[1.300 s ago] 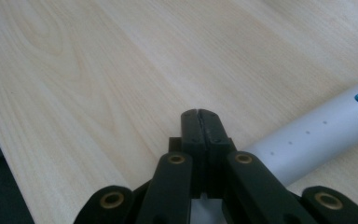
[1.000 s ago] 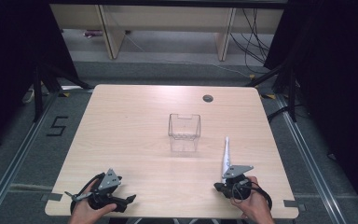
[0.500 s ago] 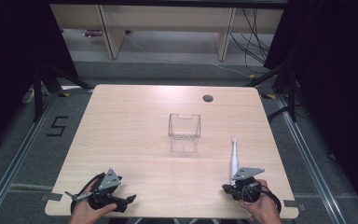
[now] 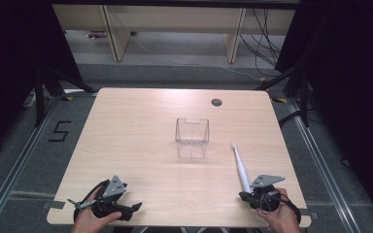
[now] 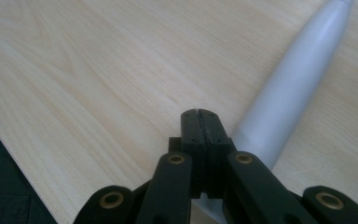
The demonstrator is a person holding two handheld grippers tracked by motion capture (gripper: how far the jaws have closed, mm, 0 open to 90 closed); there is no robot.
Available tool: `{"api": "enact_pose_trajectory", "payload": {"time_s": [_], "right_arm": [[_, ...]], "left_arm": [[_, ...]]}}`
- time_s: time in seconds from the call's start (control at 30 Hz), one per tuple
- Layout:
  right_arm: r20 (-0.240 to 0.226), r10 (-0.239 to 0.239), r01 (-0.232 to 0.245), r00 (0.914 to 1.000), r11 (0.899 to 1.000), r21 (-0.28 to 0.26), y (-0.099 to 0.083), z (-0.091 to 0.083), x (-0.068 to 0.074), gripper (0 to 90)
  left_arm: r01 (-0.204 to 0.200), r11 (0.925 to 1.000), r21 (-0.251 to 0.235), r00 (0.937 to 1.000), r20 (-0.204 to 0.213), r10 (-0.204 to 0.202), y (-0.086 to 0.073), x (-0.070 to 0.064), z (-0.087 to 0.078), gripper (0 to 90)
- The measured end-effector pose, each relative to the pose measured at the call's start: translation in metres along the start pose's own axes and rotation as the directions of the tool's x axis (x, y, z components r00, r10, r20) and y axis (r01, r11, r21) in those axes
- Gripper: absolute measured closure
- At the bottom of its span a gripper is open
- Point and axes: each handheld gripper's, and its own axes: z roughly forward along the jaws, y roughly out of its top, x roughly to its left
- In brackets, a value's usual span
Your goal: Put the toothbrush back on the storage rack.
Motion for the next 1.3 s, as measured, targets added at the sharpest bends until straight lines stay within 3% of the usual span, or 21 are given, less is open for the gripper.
{"api": "enact_pose_trajectory", "payload": {"time_s": [0.03, 0.1, 0.17, 0.23, 0.53, 0.7, 0.73, 0.8, 0.83, 0.97, 1.07, 1.13, 1.2, 1.3], "right_arm": [[0.004, 0.020, -0.020, 0.9998, 1.000, 0.008, 0.000, -0.002, 0.000, 90.0], [0.024, 0.006, -0.006, 0.9997, 1.000, 0.004, -0.001, -0.002, -0.002, 90.0], [0.017, 0.026, -0.026, 0.9995, 1.000, -0.008, -0.002, -0.003, -0.003, 90.0], [0.023, 0.008, -0.009, 0.9997, 1.000, 0.004, -0.002, -0.004, -0.005, 90.0], [0.028, 0.021, -0.021, 0.9994, 1.000, 0.000, 0.003, -0.006, -0.004, 89.0], [0.059, 0.026, -0.025, 0.9979, 1.000, -0.014, 0.012, -0.009, -0.002, 79.4], [0.062, 0.049, -0.049, 0.9969, 0.999, -0.004, 0.015, -0.010, 0.000, 76.7], [0.080, 0.010, -0.009, 0.9967, 1.000, -0.013, 0.024, -0.013, -0.003, 72.1], [0.085, 0.018, -0.016, 0.9962, 1.000, -0.026, 0.028, -0.013, -0.003, 67.2], [0.142, -0.052, 0.048, 0.9885, 0.998, 0.032, 0.047, -0.015, -0.004, 57.3], [0.144, -0.045, 0.035, 0.9886, 0.997, 0.075, 0.059, -0.010, -0.006, 53.7], [0.158, -0.067, 0.049, 0.9852, 0.992, 0.113, 0.066, -0.004, -0.012, 51.0], [0.161, -0.045, 0.022, 0.9859, 0.989, 0.145, 0.070, 0.003, -0.016, 49.3], [0.156, -0.030, -0.005, 0.9873, 0.976, 0.216, 0.076, 0.014, -0.021, 48.6]], "left_arm": [[-0.003, 1.0000, 0.002, 1.0000, 0.000, 0.003, 0.000, 0.000, 0.000, 14.7], [-0.006, 1.0000, 0.003, 1.0000, 0.001, 0.006, 0.000, 0.000, 0.000, 14.7], [-0.005, 1.0000, 0.002, 1.0000, 0.000, 0.005, 0.000, 0.000, 0.000, 14.7], [-0.003, 1.0000, 0.001, 1.0000, 0.000, 0.003, 0.000, 0.000, 0.000, 14.7], [0.006, 1.0000, 0.000, 1.0000, -0.006, -0.006, 0.000, 0.000, 0.000, 14.7], [0.000, 1.0000, 0.009, 1.0000, -0.002, 0.000, 0.001, 0.000, -0.001, 14.7], [0.005, 1.0000, 0.000, 1.0000, -0.002, -0.005, 0.001, -0.001, -0.001, 14.7], [0.007, 1.0000, 0.002, 0.9999, -0.011, -0.007, 0.001, 0.000, -0.001, 14.7], [0.004, 1.0000, 0.007, 1.0000, -0.005, -0.003, 0.000, 0.000, -0.001, 14.7], [-0.013, 0.9999, 0.005, 0.9999, -0.007, 0.013, 0.001, 0.001, 0.000, 14.7], [-0.014, 0.9999, 0.005, 0.9999, -0.006, 0.014, 0.001, 0.002, 0.000, 14.7], [-0.011, 0.9999, 0.005, 0.9999, -0.007, 0.011, 0.001, 0.002, -0.001, 14.7], [-0.012, 0.9999, 0.005, 0.9999, -0.004, 0.012, 0.001, 0.002, -0.001, 14.7], [-0.012, 0.9999, 0.005, 0.9999, -0.004, 0.012, 0.001, 0.002, -0.001, 14.7]]}}
